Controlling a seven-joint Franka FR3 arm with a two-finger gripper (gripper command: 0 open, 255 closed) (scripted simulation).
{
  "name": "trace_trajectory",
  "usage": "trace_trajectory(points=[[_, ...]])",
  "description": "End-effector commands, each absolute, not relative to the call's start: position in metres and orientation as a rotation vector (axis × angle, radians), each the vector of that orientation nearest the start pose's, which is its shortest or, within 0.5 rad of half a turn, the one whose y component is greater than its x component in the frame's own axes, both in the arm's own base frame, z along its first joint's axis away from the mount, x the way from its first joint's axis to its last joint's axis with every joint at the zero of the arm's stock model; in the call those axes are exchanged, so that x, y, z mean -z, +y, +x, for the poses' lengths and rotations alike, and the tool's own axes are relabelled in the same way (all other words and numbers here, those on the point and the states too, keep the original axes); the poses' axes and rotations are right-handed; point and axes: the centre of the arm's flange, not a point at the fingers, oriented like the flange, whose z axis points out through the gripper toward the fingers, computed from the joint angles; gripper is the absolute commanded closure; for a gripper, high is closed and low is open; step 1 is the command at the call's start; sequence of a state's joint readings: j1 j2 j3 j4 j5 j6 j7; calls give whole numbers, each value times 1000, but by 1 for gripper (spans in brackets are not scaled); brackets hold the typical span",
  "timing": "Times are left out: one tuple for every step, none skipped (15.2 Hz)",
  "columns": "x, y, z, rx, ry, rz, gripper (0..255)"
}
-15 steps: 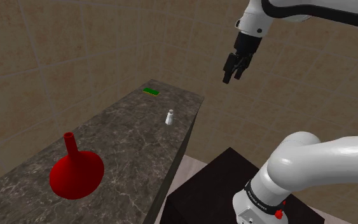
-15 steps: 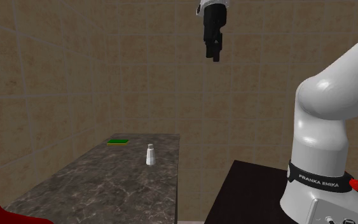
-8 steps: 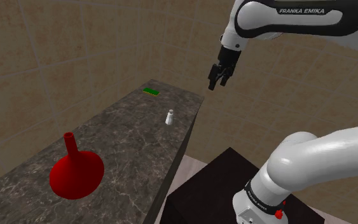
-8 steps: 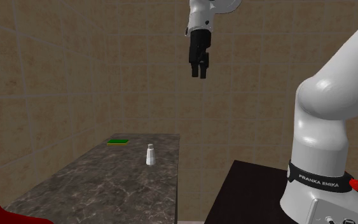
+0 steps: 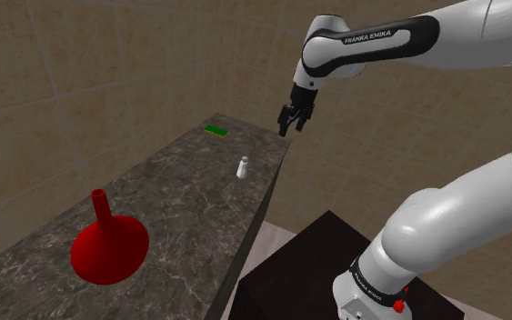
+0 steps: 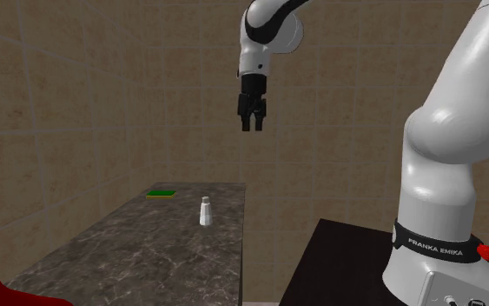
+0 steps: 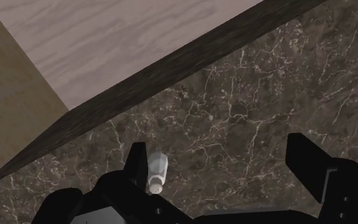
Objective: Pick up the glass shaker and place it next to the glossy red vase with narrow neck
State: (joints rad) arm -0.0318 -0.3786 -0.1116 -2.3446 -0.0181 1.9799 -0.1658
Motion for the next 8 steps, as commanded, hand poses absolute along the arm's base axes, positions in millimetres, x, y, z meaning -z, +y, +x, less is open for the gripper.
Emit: trace_trajectory(points=[[-457, -70, 451, 25, -53, -3115, 0], [-447, -73, 460, 25, -51, -3113, 0], [-438, -76, 469, 25, -48, -3111, 0], [-429, -79, 478, 24, -46, -3109, 0], [-419, -82, 487, 24, -44, -3107, 0], [-410, -85, 496, 24, -41, -3105, 0], [-401, -88, 505, 24, -39, -3103, 0], [-391, -91, 514, 23, -37, -3101, 0]])
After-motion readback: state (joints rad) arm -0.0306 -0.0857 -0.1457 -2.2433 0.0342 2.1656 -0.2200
